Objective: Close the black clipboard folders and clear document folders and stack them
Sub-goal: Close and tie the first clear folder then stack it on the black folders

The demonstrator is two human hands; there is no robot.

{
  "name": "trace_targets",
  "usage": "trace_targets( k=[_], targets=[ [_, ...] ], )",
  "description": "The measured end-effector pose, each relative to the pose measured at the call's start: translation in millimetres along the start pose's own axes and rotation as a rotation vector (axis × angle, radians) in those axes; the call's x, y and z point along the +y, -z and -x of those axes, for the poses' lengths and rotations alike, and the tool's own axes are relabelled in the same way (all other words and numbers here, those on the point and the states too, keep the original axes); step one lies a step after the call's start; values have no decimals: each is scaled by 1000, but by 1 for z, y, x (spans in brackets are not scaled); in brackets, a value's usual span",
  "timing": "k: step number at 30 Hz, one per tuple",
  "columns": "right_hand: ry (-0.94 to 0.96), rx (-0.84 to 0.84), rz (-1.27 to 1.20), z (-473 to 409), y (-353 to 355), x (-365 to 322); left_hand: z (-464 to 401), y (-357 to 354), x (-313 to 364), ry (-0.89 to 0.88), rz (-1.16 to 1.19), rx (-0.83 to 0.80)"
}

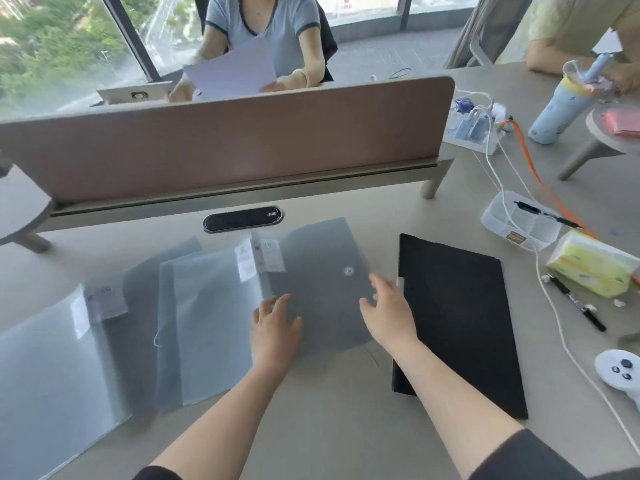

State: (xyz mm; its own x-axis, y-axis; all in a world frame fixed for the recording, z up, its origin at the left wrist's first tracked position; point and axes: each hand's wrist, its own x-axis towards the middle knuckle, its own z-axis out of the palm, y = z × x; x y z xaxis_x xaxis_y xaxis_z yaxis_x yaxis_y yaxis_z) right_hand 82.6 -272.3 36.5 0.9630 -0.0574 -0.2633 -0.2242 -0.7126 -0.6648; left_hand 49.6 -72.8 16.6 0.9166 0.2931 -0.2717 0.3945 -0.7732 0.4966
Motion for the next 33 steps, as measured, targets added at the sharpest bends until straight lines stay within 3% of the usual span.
trace_targets(
  k=[5,22,33],
  targets=[
    [-106,-179,168,-7,-24,-14,5,9,-33,89,-98,-57],
    [-418,-71,292,-64,-47,-17,0,3,-73,166,-120,-79],
    [-557,-73,158,-80,-57,-11,-6,11,-89,211,-138,-28]
  ],
)
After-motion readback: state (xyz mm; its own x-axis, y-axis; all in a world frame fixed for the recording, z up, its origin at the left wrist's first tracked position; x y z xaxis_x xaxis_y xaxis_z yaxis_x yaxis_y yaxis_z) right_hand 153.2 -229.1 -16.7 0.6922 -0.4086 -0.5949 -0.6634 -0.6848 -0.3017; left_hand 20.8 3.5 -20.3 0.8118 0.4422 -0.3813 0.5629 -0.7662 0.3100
